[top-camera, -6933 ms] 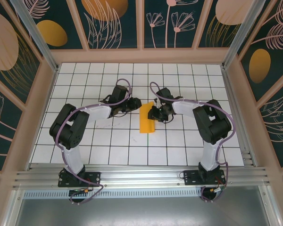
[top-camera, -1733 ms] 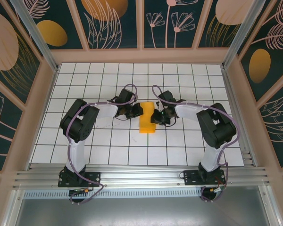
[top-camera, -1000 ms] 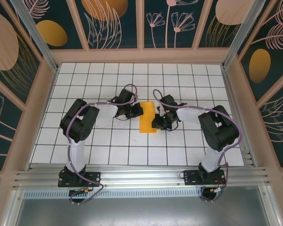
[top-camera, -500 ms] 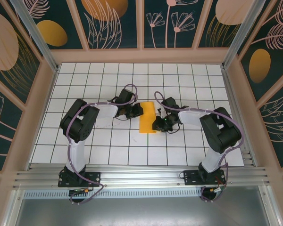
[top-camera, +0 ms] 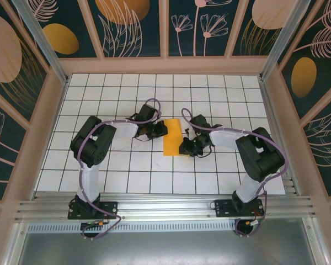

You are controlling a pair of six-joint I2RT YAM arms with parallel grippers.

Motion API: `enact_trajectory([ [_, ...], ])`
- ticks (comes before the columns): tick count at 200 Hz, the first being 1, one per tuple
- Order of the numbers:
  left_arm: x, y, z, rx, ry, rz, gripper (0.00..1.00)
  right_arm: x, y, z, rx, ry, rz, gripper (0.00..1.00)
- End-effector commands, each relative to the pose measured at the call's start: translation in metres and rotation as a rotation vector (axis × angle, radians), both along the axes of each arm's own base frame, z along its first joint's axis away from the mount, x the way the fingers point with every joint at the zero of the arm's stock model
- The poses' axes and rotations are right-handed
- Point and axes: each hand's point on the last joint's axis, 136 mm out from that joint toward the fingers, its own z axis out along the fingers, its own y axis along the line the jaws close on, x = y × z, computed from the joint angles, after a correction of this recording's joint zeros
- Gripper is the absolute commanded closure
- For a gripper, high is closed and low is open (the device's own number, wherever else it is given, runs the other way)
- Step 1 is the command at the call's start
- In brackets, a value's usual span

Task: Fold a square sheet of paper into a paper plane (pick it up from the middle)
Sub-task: Fold the square sheet of paper in half at the center of the table.

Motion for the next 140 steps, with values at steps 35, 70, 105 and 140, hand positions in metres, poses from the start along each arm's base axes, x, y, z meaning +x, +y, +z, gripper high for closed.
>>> enact_trajectory([
  [35, -0.031, 0.045, -0.075, 0.238, 0.134, 0.047, 0.93, 0.018, 0.004, 0.030, 0.001, -0.069, 0.007, 0.83],
  [70, -0.030, 0.044, -0.074, 0.236, 0.132, 0.042, 0.93, 0.071, 0.015, 0.080, 0.055, -0.262, -0.053, 0.80],
  [105, -0.031, 0.045, -0.074, 0.239, 0.132, 0.037, 0.93, 0.111, 0.020, 0.070, 0.070, -0.304, -0.098, 0.81],
  [140, -0.031, 0.044, -0.075, 0.240, 0.136, 0.029, 0.94, 0.135, 0.029, 0.050, 0.069, -0.296, -0.092, 0.82],
])
